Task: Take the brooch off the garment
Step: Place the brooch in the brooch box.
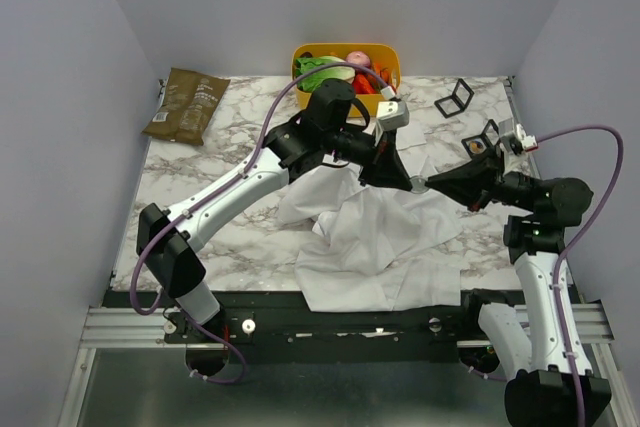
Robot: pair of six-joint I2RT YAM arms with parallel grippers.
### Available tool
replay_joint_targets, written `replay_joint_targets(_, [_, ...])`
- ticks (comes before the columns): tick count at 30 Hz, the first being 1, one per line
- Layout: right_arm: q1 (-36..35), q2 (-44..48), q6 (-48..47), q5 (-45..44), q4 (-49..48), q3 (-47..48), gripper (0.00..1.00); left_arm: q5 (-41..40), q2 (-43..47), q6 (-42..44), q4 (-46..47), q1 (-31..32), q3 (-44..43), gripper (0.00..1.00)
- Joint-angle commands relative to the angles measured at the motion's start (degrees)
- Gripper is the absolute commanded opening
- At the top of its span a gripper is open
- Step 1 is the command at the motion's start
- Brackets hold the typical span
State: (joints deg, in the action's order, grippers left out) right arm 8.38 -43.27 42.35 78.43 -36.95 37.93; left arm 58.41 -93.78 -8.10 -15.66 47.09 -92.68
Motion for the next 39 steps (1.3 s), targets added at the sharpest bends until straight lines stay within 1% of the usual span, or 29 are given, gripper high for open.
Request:
replay_joint_targets(1, [0.32, 0.46, -11.47, -3.10, 12.66, 3.63, 0.01, -1.28, 0.79, 3.25, -3.66, 0.72, -3.29, 0.30])
replay_joint_targets(2, [0.41, 0.64, -16.81, -4.07, 19.48, 5.64, 0.01, -1.81, 1.31, 3.79, -4.20, 0.63, -3.47, 0.36])
replay_joint_targets(3, [0.32, 0.73, -19.47, -6.86, 23.03, 6.70, 0.01, -1.99, 1.66, 4.23, -4.90, 0.11, -3.55, 0.42])
replay_joint_targets(4, [0.32, 0.73, -21.93, -8.46, 26.19, 7.50, 0.01, -2.25, 2.02, 4.75, -5.17, -0.15, -3.56, 0.54])
replay_joint_targets(5, [0.32, 0.99, -25.44, -10.30, 30.58, 8.20, 0.01, -3.03, 2.80, 4.93, -5.34, -0.59, -3.47, 0.59])
replay_joint_targets(6, [0.32, 0.90, -27.04, -14.93, 32.80, 9.51, 0.01, -3.39, 3.16, 4.93, -5.26, -1.38, -3.12, 0.62])
replay_joint_targets(7, [0.32, 0.90, -28.79, -17.24, 35.25, 10.49, 0.01, -4.00, 3.51, 4.85, -5.26, -1.91, -2.77, 0.69])
replay_joint_targets(8, [0.32, 0.90, -31.07, -19.26, 38.85, 11.02, 0.01, -4.53, 4.38, 4.67, -5.00, -2.26, -2.42, 0.71])
replay_joint_targets(9, [0.32, 0.90, -31.79, -23.98, 40.01, 11.37, 0.01, -5.58, 4.74, 4.50, -4.38, -2.61, -1.63, 0.73])
replay_joint_targets(10, [0.32, 0.90, -32.58, -26.12, 41.07, 11.98, 0.01, -6.11, 5.00, 4.06, -3.94, -3.49, -1.19, 0.78])
replay_joint_targets(12, [0.32, 0.90, -33.73, -30.07, 42.83, 12.08, 0.01, -8.65, 5.97, 3.35, -3.24, -4.11, -0.22, 0.81])
replay_joint_targets(13, [0.32, 1.08, -34.26, -34.27, 43.53, 12.34, 0.01, -9.01, 6.15, 3.18, -2.97, -4.37, 0.13, 0.81])
replay_joint_targets(15, [0.32, 1.17, -35.31, -37.55, 45.20, 12.78, 0.01, -9.72, 6.68, 2.22, -2.18, -5.16, 0.92, 0.84])
replay_joint_targets(16, [0.32, 1.43, -35.49, -40.70, 45.65, 12.87, 0.01, -10.07, 6.68, 2.21, -1.92, -5.25, 1.01, 0.84])
replay_joint_targets(21, [0.32, 1.78, -36.98, -47.49, 47.58, 13.31, 0.01, -10.69, 6.68, 1.59, -1.48, -5.78, 1.01, 0.85])
replay_joint_targets(23, [0.32, 1.96, -37.42, -50.21, 47.93, 13.22, 0.01, -11.04, 6.59, 1.33, -1.39, -5.78, 1.10, 0.87])
replay_joint_targets(27, [0.32, 1.78, -38.65, -55.92, 48.55, 13.66, 0.01, -11.48, 6.33, 1.42, -1.21, -5.87, 1.19, 0.88])
replay_joint_targets(28, [0.32, 1.17, -39.44, -57.67, 48.72, 14.18, 0.01, -11.91, 6.33, 1.33, -1.48, -5.78, 1.02, 0.90])
replay_joint_targets(29, [0.32, 0.38, -40.23, -58.74, 49.86, 14.88, 0.01, -12.44, 6.24, 1.59, -1.65, -5.78, 0.93, 0.91])
replay_joint_targets(30, [0.32, -2.32, -43.02, -59.62, 50.91, 15.85, 0.01, -13.23, 6.24, 1.68, -1.74, -5.78, 0.75, 0.92])
replay_joint_targets(31, [0.41, -4.00, -45.23, -61.37, 52.14, 18.81, 0.01, -13.67, 6.24, 2.03, -2.18, -5.78, 0.75, 0.94])
replay_joint_targets(32, [0.32, -5.85, -48.82, -62.43, 55.03, 20.32, 0.01, -13.85, 6.59, 2.12, -2.18, -5.78, 0.84, 0.96])
replay_joint_targets(33, [0.32, -8.04, -50.77, -63.57, 56.01, 21.82, 0.01, -14.03, 6.76, 2.30, -2.18, -5.78, 1.27, 0.99])
replay_joint_targets(34, [0.41, -11.11, -52.70, -65.41, 56.46, 23.31, 0.01, -14.11, 7.03, 2.56, -2.09, -5.78, 1.45, 0.99])
replay_joint_targets(36, [0.32, -13.50, -57.43, -66.56, 55.41, 23.50, 0.01, -14.47, 7.55, 2.74, -2.18, -5.78, 2.07, 0.99])
replay_joint_targets(39, [0.41, -18.94, -59.83, -66.83, 54.26, 25.17, 0.01, -15.52, 8.08, 2.74, -2.01, -5.78, 2.33, 0.99])
